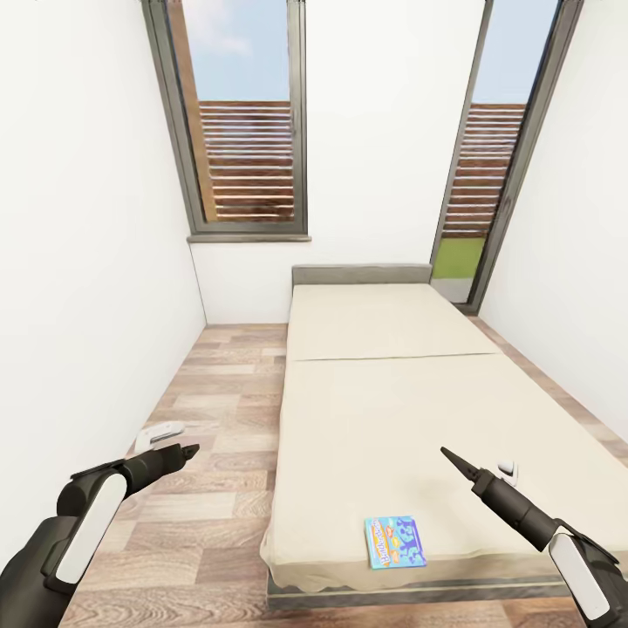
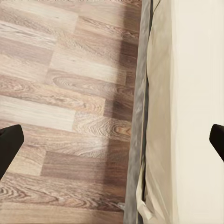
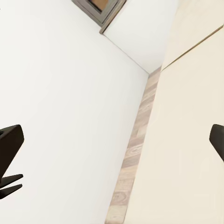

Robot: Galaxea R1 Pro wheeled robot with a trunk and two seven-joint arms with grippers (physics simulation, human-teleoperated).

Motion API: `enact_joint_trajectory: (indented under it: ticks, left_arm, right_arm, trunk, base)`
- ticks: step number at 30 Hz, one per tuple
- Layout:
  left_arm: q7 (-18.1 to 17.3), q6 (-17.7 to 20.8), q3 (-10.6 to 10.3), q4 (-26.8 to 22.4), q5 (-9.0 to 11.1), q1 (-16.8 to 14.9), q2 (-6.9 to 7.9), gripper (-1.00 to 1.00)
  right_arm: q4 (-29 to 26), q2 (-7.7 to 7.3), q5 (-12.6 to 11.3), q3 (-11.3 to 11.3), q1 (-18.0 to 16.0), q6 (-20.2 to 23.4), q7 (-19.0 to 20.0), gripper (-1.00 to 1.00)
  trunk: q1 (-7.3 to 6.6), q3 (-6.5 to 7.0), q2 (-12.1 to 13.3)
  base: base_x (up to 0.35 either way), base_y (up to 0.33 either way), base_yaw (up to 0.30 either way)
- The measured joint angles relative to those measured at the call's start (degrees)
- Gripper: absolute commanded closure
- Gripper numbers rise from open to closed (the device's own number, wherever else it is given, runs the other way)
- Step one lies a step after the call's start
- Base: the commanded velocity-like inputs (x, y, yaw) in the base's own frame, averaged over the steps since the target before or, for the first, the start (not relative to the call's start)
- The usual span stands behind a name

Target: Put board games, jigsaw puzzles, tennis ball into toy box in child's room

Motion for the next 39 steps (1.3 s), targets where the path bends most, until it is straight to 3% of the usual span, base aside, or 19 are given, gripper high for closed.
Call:
enact_joint_trajectory:
  ticks: [30, 39]
  left_arm:
    - [-0.41, 0.63, 0.21, -0.35, 0.34, 0.0, 0.25, -1.0]
    - [-3.34, 6.07, 1.28, -2.67, 0.92, 0.01, 0.57, -1.0]
  right_arm:
    - [-1.14, -0.12, -0.17, -0.09, 0.0, 0.25, 0.78, -1.0]
    - [-7.23, -0.24, -0.7, -0.06, 0.02, 1.21, 0.53, -1.0]
  trunk:
    - [6.59, -2.53, -12.03]
    - [8.57, -3.29, -15.64]
  base:
    - [0.0, 0.0, 0.0]
    - [0.0, 0.0, 0.053]
